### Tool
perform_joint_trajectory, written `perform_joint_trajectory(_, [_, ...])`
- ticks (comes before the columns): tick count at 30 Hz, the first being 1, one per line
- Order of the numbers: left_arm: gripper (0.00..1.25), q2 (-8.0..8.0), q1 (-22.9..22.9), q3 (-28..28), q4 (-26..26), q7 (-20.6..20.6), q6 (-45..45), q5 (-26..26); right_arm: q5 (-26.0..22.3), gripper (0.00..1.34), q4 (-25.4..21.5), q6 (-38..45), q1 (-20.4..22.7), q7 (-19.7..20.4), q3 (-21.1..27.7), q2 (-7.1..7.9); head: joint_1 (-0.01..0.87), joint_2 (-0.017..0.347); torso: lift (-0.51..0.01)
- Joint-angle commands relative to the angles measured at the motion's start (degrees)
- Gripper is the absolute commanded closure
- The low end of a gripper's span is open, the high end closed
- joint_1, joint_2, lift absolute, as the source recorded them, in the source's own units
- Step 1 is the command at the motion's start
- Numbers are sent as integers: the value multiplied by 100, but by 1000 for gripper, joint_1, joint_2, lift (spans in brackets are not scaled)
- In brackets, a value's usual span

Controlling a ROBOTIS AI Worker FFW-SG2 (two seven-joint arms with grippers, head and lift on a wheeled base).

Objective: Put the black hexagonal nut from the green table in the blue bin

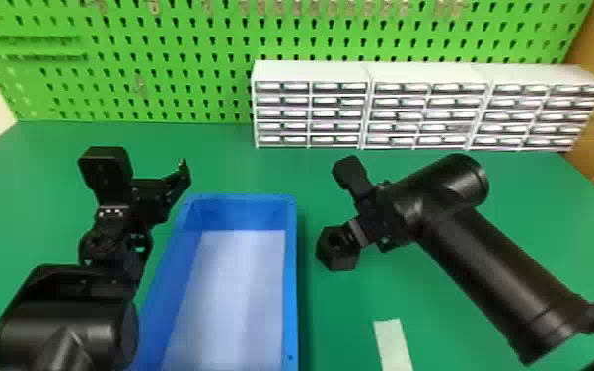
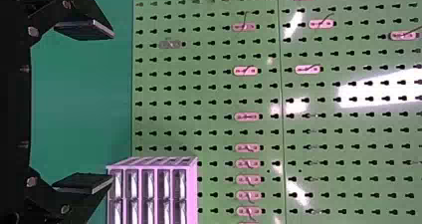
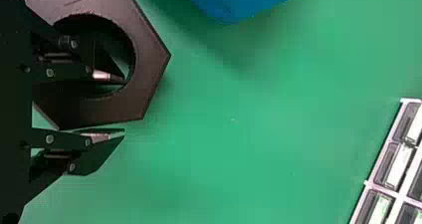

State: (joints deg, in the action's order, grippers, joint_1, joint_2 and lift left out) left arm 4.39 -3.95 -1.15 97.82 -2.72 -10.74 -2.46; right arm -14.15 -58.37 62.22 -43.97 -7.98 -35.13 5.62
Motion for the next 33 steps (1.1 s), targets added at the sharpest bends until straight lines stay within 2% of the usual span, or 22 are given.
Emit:
perform_joint_trajectory(1, [248,0,-1,-8,0,0,2,0,35,947,27,0,-7,-28,-28,0,686,51,-96])
perform_joint_trajectory(6, [248,0,-1,-8,0,0,2,9,79,1052,27,9,-24,-64,-55,0,686,51,-96])
perform_joint_trajectory(17, [248,0,-1,-17,0,0,2,9,167,1058,-52,141,-51,-125,-81,0,686,51,-96])
perform_joint_trajectory(26, [248,0,8,-26,0,0,11,9,791,1058,-913,712,-24,-178,288,53,686,51,-96])
perform_joint_trajectory(33, [248,0,8,-17,0,0,11,9,1503,1058,-1617,993,2,-705,719,79,686,51,-96])
